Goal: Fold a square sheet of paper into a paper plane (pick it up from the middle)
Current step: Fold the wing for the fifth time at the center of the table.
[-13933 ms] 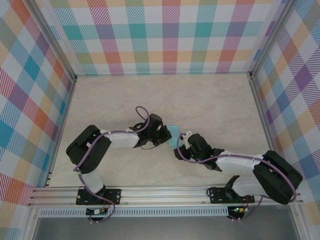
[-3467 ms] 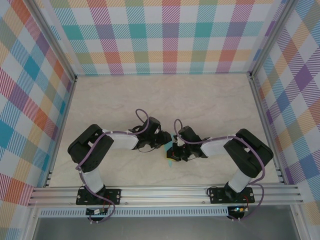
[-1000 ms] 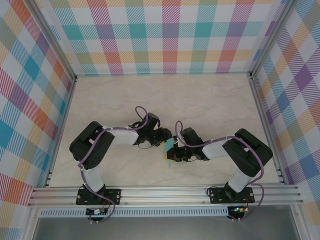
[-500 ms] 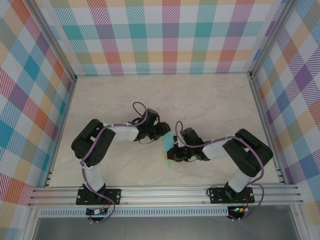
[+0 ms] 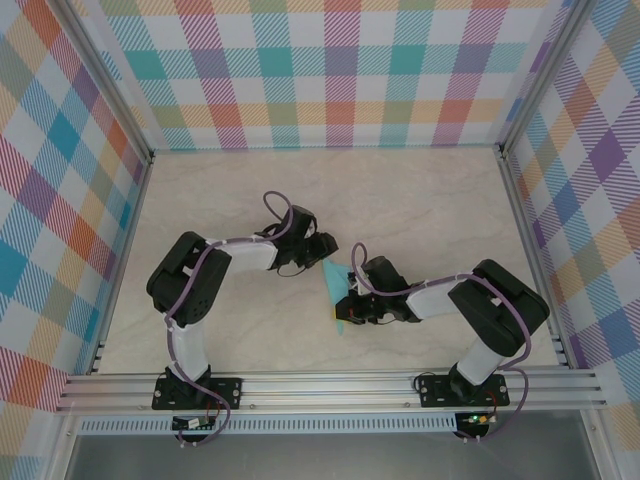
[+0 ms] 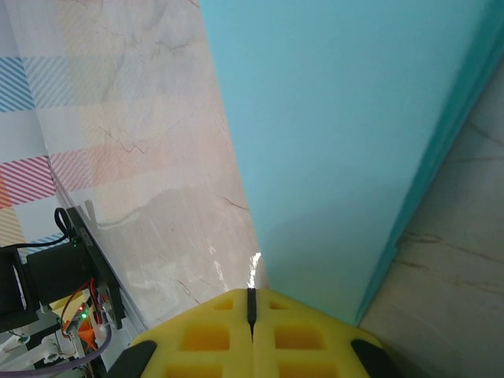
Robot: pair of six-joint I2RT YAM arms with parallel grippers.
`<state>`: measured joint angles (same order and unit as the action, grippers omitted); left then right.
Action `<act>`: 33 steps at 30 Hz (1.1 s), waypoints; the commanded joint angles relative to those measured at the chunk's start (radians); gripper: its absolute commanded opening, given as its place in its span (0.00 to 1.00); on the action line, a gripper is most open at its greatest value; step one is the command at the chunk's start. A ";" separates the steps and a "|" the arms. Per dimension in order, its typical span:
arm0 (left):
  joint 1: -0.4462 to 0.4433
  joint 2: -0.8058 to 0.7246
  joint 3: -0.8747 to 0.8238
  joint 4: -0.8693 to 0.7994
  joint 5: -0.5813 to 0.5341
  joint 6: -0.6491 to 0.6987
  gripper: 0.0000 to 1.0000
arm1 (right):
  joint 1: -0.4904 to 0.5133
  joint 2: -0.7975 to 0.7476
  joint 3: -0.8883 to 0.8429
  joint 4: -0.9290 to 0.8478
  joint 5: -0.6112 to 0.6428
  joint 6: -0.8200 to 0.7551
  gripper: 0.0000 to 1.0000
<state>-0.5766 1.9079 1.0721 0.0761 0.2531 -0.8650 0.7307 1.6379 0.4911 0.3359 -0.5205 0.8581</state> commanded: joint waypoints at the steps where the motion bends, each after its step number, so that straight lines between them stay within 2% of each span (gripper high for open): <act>1: 0.020 -0.023 0.042 -0.079 -0.038 0.068 0.48 | 0.007 0.024 -0.029 -0.224 0.027 -0.029 0.00; 5: 0.019 -0.083 0.072 -0.199 -0.092 0.113 0.50 | 0.007 0.012 0.016 -0.250 0.028 -0.037 0.00; 9: 0.017 -0.166 0.027 -0.236 -0.112 0.108 0.53 | 0.007 -0.005 0.057 -0.266 0.030 -0.045 0.00; 15: -0.015 -0.312 -0.103 -0.248 -0.144 0.067 0.55 | 0.007 -0.093 0.101 -0.277 0.028 -0.053 0.10; 18: -0.042 -0.376 -0.160 -0.267 -0.172 0.043 0.57 | 0.006 -0.201 0.113 -0.339 0.099 -0.064 0.17; 20: -0.066 -0.403 -0.167 -0.318 -0.211 0.038 0.60 | 0.003 -0.291 0.119 -0.453 0.209 -0.077 0.24; 25: -0.139 -0.416 -0.153 -0.423 -0.280 0.023 0.65 | -0.049 -0.466 0.074 -0.651 0.412 -0.048 0.35; 29: -0.211 -0.375 -0.104 -0.477 -0.330 0.020 0.67 | -0.105 -0.493 0.021 -0.658 0.391 -0.030 0.39; 33: -0.273 -0.310 -0.047 -0.518 -0.364 0.021 0.68 | -0.109 -0.489 0.000 -0.640 0.390 -0.015 0.42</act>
<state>-0.8124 1.5585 0.9745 -0.3782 -0.0547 -0.8379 0.6231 1.1481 0.5095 -0.2695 -0.1524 0.8227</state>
